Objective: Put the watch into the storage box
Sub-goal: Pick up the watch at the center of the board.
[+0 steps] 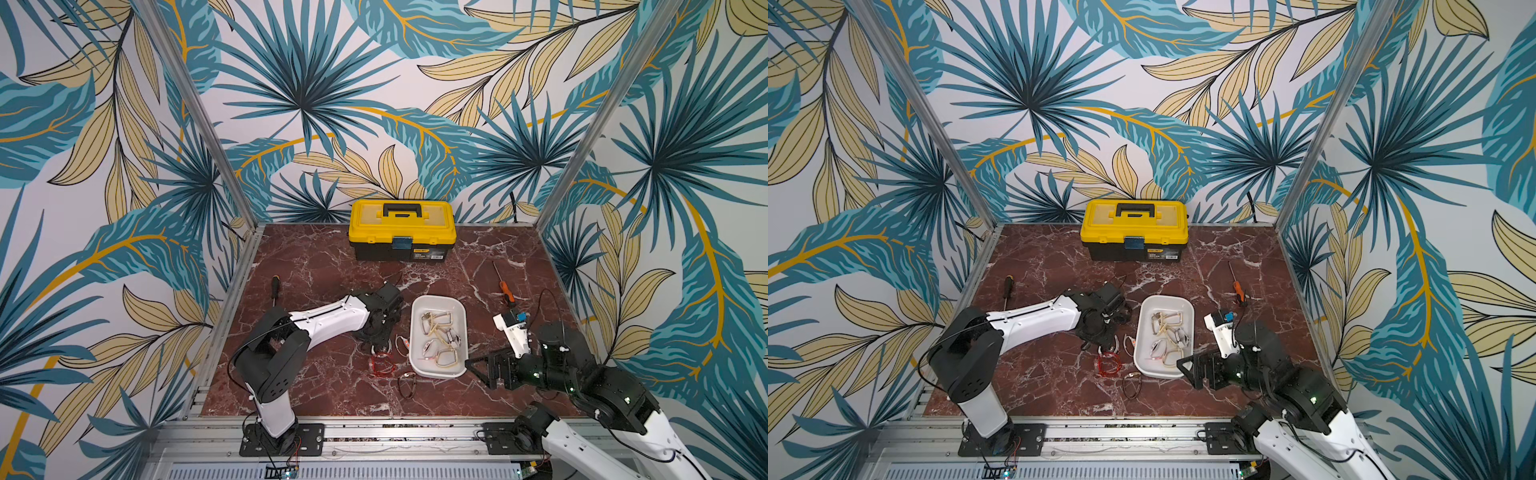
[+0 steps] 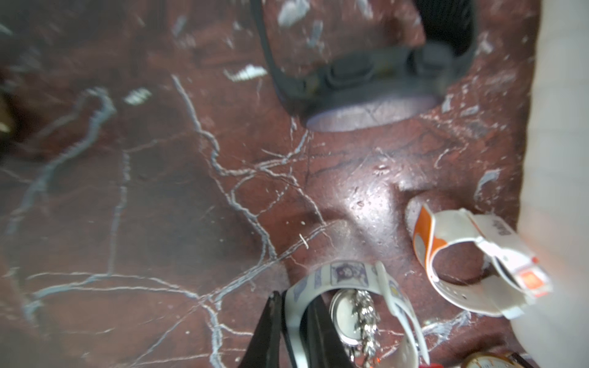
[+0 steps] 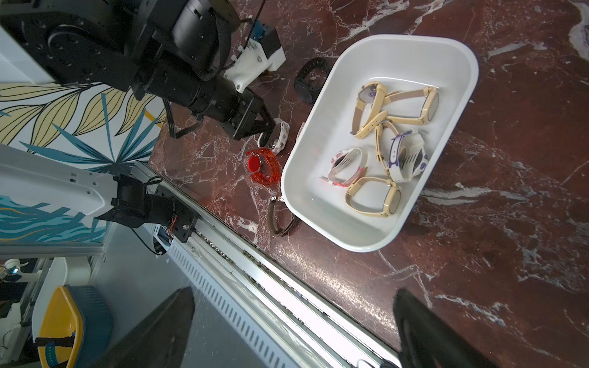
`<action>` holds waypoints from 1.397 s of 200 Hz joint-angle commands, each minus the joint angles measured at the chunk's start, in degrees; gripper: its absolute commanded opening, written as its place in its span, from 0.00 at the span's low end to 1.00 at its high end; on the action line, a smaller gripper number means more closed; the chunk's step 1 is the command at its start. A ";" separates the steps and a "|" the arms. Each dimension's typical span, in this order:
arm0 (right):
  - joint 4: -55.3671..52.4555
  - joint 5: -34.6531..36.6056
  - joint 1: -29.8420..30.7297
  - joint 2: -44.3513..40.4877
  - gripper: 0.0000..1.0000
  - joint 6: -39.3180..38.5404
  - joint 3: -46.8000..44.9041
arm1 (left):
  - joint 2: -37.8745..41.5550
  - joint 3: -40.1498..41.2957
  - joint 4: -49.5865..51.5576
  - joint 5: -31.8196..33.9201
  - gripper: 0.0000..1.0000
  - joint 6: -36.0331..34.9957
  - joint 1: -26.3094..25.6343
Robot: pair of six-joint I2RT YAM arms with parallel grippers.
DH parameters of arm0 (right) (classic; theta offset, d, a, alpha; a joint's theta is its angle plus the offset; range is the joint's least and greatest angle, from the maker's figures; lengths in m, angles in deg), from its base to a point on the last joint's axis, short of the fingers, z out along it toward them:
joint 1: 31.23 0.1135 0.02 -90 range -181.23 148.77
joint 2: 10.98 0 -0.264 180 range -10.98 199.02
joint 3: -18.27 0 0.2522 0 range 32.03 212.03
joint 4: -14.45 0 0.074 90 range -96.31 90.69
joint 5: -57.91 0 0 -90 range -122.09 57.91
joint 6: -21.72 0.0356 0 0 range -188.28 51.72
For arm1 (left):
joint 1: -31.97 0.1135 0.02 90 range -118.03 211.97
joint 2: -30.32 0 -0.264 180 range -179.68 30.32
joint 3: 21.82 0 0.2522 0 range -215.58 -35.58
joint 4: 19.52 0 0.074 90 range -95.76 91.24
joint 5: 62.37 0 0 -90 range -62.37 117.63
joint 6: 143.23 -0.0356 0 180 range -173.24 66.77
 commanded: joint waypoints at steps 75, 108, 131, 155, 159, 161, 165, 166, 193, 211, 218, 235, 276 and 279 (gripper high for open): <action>-0.75 0.12 0.22 -1.11 1.00 0.25 -0.71 | 0.47 -10.35 6.35 12.59 0.16 -1.90 0.14; -0.73 0.45 0.22 -1.28 1.00 0.31 -0.57 | -0.64 -10.37 5.30 13.92 0.16 -1.68 -0.08; -0.75 0.52 0.22 -1.50 0.99 0.32 -0.66 | -0.56 -8.51 3.60 16.03 0.16 -0.75 -0.89; -0.51 0.45 0.22 -1.39 1.00 0.25 -0.68 | 1.34 -4.78 -0.82 18.60 0.15 1.00 -2.23; -0.45 0.39 0.24 -1.38 1.00 0.24 -0.70 | 1.74 -4.14 -1.69 19.21 0.15 1.35 -2.63; -0.46 0.41 0.22 -1.32 1.00 0.24 -0.66 | 1.89 -3.73 -2.16 19.50 0.15 1.46 -2.86; -0.46 0.42 0.22 -1.28 1.00 0.24 -0.64 | 2.30 -3.00 -3.14 20.04 0.15 1.72 -3.28; -0.47 0.42 0.22 -1.28 1.00 0.24 -0.63 | 2.40 -2.77 -3.39 20.19 0.15 1.80 -3.42; -0.64 0.27 0.22 -0.93 1.00 0.23 -0.64 | 4.18 1.14 -7.85 23.61 0.15 4.33 -6.01; -0.82 0.20 0.26 -0.97 1.00 0.14 -0.48 | 5.47 3.35 -9.19 25.92 0.15 6.08 -7.32; -0.82 0.22 0.26 -1.01 1.00 0.15 -0.53 | 6.16 4.18 -9.49 27.10 0.15 6.62 -7.95; -0.79 0.41 0.22 -1.26 1.00 0.22 -0.53 | 7.80 6.41 -10.63 29.89 0.15 8.08 -9.78; -0.82 0.44 0.23 -1.36 1.00 0.24 -0.61 | 10.52 11.32 -13.81 37.16 0.15 11.51 -12.25; -0.82 0.40 0.24 -1.36 1.00 0.24 -0.62 | 10.62 11.69 -14.34 37.30 0.15 11.61 -12.30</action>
